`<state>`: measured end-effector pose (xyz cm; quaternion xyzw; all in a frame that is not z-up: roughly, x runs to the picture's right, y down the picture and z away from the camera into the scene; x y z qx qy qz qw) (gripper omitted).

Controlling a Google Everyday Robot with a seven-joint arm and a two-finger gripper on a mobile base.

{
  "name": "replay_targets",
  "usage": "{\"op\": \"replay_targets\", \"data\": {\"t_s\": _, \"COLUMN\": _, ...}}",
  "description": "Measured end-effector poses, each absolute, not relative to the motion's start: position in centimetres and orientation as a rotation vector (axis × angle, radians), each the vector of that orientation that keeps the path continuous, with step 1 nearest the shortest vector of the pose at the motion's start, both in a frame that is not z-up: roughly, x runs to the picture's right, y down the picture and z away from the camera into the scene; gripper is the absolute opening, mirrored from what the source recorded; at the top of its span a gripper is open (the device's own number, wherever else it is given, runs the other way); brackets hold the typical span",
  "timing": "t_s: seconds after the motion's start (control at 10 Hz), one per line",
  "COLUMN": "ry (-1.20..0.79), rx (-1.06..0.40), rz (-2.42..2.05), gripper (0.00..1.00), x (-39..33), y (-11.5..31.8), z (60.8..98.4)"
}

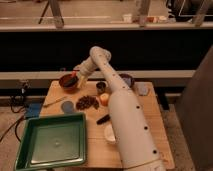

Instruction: Place eraser in table surface

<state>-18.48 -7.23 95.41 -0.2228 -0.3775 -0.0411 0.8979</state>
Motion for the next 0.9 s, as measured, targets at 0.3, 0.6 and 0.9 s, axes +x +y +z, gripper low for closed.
{"op": "replay_targets", "data": {"t_s": 0.3, "ry": -0.787, "rx": -0.489, "rz": -0.079, "gripper": 0.8, "x": -19.0, "y": -6.7, "z": 96.3}}
{"op": "replay_targets", "data": {"t_s": 0.6, "ry": -0.794, "rx": -0.503, "rz": -0.062, "gripper": 0.8, "x": -18.7, "y": -6.1, "z": 97.1}}
{"op": "replay_targets", "data": {"t_s": 0.9, "ry": -0.797, "rx": -0.517, "rz": -0.065, "gripper": 0.68, "x": -19.0, "y": -5.5, "z": 97.4}}
